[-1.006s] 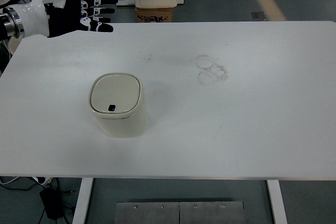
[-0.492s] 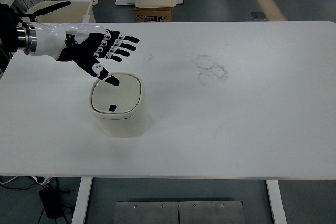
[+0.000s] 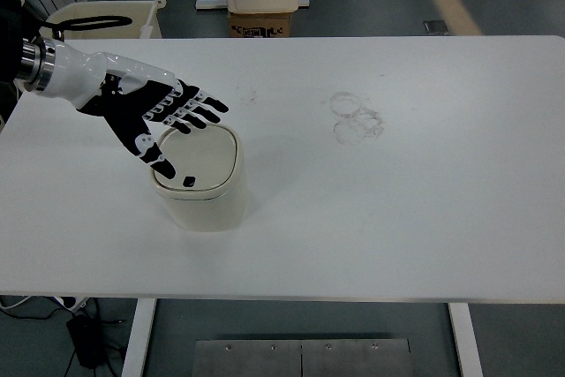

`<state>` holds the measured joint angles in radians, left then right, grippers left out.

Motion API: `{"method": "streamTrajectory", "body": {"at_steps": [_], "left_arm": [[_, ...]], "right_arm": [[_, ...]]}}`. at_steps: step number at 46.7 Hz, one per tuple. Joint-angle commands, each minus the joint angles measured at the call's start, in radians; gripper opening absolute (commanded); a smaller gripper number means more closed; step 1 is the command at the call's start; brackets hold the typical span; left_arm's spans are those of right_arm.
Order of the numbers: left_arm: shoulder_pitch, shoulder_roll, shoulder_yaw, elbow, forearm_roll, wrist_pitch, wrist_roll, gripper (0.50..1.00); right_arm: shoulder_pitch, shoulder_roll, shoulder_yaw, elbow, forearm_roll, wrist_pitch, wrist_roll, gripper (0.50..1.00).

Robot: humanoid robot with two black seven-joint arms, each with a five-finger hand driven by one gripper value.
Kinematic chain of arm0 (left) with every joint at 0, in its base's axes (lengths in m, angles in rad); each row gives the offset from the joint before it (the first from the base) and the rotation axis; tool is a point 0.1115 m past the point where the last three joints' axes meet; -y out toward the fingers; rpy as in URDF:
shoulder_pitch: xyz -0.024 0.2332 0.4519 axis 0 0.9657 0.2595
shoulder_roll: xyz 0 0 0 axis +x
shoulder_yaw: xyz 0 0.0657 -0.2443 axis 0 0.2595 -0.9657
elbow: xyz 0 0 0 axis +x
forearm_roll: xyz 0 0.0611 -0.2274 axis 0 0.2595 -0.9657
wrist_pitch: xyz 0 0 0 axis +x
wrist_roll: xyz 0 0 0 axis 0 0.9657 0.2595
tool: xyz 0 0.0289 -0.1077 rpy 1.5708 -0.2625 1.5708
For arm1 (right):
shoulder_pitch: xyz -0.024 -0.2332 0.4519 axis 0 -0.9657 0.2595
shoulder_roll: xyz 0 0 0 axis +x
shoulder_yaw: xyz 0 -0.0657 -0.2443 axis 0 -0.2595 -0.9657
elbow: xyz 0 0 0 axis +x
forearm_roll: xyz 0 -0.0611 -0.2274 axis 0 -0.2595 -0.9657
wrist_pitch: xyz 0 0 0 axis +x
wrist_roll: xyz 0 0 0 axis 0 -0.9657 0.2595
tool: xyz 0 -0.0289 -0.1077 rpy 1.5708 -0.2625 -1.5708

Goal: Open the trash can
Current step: 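Move the left hand over the cream trash can lid, then press down on the trash can lid with the left hand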

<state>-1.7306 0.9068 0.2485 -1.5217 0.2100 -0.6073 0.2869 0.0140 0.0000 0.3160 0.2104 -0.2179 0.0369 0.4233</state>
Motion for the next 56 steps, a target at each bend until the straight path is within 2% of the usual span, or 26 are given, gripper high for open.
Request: {"method": "streamTrajectory", "body": {"at_steps": [1, 36, 56], "left_arm": [[-0.021, -0.002, 0.002, 0.000, 0.003, -0.004, 0.014, 1.000], [-0.041, -0.013, 0.083, -0.002, 0.043, -0.004, 0.026, 1.000], [-0.026, -0.028, 0.095, -0.037, 0.042, -0.004, 0.026, 1.000]], "right_arm": [[0.000, 0.000, 0.000, 0.000, 0.000, 0.000, 0.000, 0.991], [0.003, 0.000, 0.000, 0.000, 0.000, 0.000, 0.000, 0.991], [0.009, 0.000, 0.000, -0.002, 0.000, 0.000, 0.000, 0.991]]}}
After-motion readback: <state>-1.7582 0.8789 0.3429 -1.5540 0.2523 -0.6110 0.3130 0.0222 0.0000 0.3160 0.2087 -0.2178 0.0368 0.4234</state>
